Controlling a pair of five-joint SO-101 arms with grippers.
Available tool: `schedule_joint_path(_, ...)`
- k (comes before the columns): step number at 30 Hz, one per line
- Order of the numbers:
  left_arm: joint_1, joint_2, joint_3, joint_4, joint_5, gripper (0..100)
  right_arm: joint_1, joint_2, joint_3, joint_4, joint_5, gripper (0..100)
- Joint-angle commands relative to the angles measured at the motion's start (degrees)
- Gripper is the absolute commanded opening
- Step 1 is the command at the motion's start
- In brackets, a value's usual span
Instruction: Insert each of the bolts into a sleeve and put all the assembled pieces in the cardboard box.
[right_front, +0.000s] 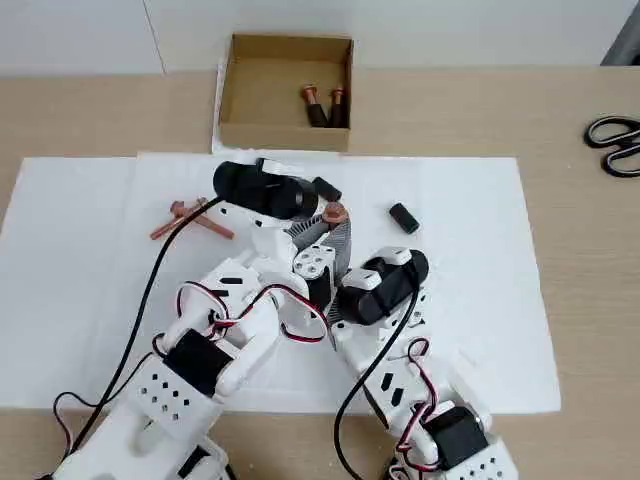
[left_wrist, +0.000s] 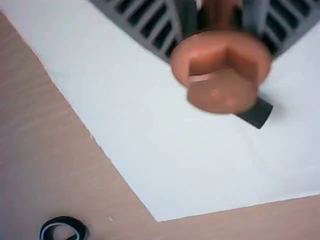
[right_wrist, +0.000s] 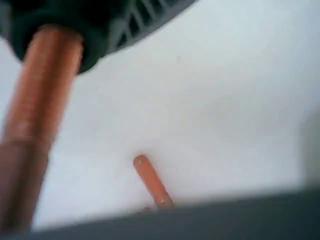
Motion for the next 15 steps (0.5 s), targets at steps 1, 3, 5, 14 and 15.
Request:
schedule_joint_path(1, 0.09, -1.49, -0.66, 2.11, 0.18, 1, -0.13, -1.19, -0.97, -0.4, -0.53, 0.4)
schedule_joint_path(3, 0.09, -1.49, -0.66, 2.46, 0.18, 1, -0.13, -1.19, -0.97, -0.4, -0.53, 0.4)
schedule_joint_path(5, 0.09, -1.49, -0.57, 2.55, 0.18, 1, -0.13, -1.19, -0.97, -0.4, -0.53, 0.4)
schedule_joint_path(14, 4.13, -1.58, -0.66, 7.21, 0.18, 1, -0.13, -1.19, -0.97, -0.4, -0.53, 0.4)
schedule_joint_path(15, 4.22, -1.49, -0.57, 7.3, 0.18, 1, -0.13, -1.19, -0.97, -0.4, -0.44, 0.4)
